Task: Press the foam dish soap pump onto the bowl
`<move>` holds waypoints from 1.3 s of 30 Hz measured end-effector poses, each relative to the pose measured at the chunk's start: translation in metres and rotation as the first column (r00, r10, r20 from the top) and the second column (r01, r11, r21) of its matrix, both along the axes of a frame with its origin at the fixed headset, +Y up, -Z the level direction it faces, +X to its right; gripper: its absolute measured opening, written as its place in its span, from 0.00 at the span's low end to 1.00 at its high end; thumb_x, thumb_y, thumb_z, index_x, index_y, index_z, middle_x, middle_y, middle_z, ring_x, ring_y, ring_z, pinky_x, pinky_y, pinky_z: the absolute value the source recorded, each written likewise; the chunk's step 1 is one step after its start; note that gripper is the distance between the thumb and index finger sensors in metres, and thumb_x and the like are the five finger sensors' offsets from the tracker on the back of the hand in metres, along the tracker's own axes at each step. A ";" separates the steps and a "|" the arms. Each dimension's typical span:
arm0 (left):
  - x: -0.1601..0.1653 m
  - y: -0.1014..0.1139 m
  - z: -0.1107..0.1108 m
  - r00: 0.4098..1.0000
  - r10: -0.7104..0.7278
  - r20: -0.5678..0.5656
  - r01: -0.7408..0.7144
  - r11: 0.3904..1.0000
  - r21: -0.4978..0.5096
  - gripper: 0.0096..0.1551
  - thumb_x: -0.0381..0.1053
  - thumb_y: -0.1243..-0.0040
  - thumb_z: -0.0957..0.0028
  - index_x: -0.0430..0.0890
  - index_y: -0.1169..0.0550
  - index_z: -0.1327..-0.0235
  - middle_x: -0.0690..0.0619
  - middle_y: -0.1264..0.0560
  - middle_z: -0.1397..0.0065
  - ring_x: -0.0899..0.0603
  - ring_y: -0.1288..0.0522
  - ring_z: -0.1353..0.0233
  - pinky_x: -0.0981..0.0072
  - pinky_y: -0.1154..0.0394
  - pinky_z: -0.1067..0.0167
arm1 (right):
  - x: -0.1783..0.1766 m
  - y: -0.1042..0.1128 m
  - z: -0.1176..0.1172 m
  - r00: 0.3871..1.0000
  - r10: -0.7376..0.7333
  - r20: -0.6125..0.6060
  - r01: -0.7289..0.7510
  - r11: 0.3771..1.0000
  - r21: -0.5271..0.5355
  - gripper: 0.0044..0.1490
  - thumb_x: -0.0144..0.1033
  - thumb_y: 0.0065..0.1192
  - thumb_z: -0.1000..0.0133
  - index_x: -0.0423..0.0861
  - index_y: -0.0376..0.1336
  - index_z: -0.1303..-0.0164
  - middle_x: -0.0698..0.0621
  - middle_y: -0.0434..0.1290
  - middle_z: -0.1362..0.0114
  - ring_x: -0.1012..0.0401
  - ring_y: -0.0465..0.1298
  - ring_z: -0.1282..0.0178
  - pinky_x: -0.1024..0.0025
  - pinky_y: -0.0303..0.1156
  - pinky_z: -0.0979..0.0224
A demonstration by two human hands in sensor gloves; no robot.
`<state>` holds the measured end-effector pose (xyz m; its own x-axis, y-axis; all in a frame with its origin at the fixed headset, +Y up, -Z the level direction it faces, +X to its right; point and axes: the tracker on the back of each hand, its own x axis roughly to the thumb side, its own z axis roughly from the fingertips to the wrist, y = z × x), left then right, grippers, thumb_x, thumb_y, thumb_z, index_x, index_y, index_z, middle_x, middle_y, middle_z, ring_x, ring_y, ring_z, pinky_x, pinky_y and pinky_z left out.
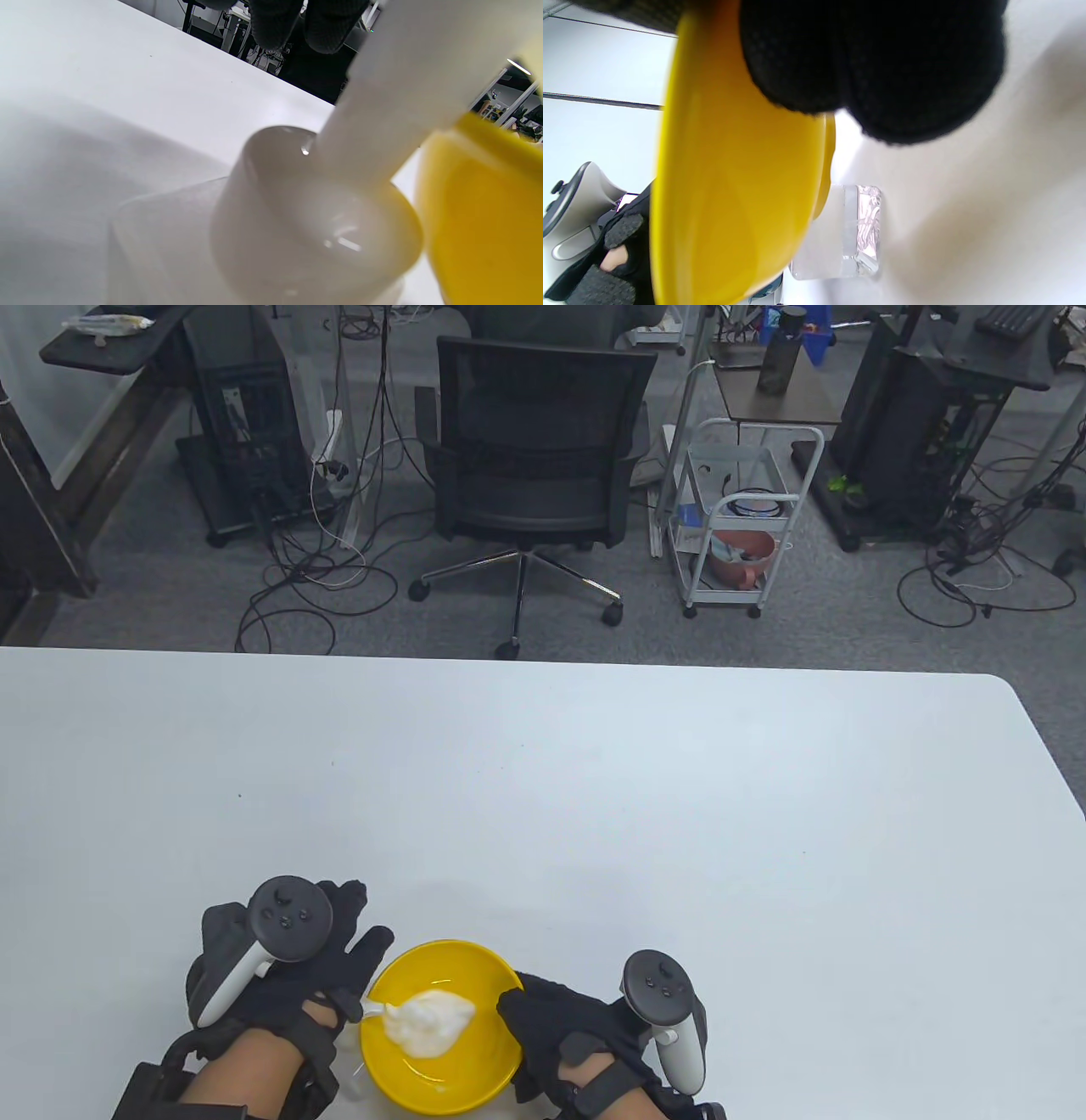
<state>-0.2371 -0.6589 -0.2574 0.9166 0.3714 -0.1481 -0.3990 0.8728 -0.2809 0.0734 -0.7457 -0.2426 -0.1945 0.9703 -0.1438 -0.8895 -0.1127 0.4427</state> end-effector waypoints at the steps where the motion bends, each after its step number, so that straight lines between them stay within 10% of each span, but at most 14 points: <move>1: 0.000 0.003 0.001 1.000 -0.023 0.009 0.023 1.000 0.007 0.44 0.77 0.56 0.49 0.62 0.43 0.19 0.59 0.48 0.15 0.36 0.55 0.12 0.34 0.62 0.25 | 0.000 0.000 0.000 1.000 -0.003 0.001 0.003 1.000 -0.001 0.40 0.48 0.60 0.41 0.30 0.60 0.30 0.44 0.80 0.64 0.53 0.83 0.74 0.34 0.61 0.34; 12: -0.044 0.033 0.015 0.997 -0.060 -0.055 0.067 0.991 0.119 0.44 0.76 0.55 0.49 0.63 0.43 0.19 0.59 0.49 0.15 0.36 0.56 0.12 0.33 0.63 0.25 | 0.003 0.001 -0.001 1.000 -0.024 0.007 0.024 1.000 0.003 0.40 0.48 0.60 0.41 0.30 0.60 0.30 0.44 0.80 0.64 0.53 0.83 0.74 0.35 0.61 0.34; 28: -0.099 -0.060 0.049 0.981 -0.187 -0.051 0.192 0.974 0.121 0.45 0.77 0.55 0.49 0.64 0.47 0.19 0.60 0.55 0.14 0.36 0.60 0.12 0.33 0.64 0.26 | 0.007 0.002 -0.001 0.999 -0.046 0.017 0.046 0.999 -0.009 0.40 0.47 0.60 0.41 0.30 0.60 0.31 0.44 0.80 0.65 0.53 0.83 0.75 0.35 0.61 0.34; 39: -0.087 -0.058 0.060 0.987 -0.158 0.016 0.151 0.967 0.205 0.45 0.76 0.55 0.50 0.64 0.47 0.19 0.59 0.55 0.14 0.36 0.60 0.13 0.33 0.64 0.26 | 0.030 0.004 -0.006 0.988 -0.113 0.109 0.116 0.993 -0.024 0.39 0.47 0.60 0.41 0.30 0.61 0.31 0.44 0.80 0.64 0.53 0.83 0.74 0.35 0.61 0.34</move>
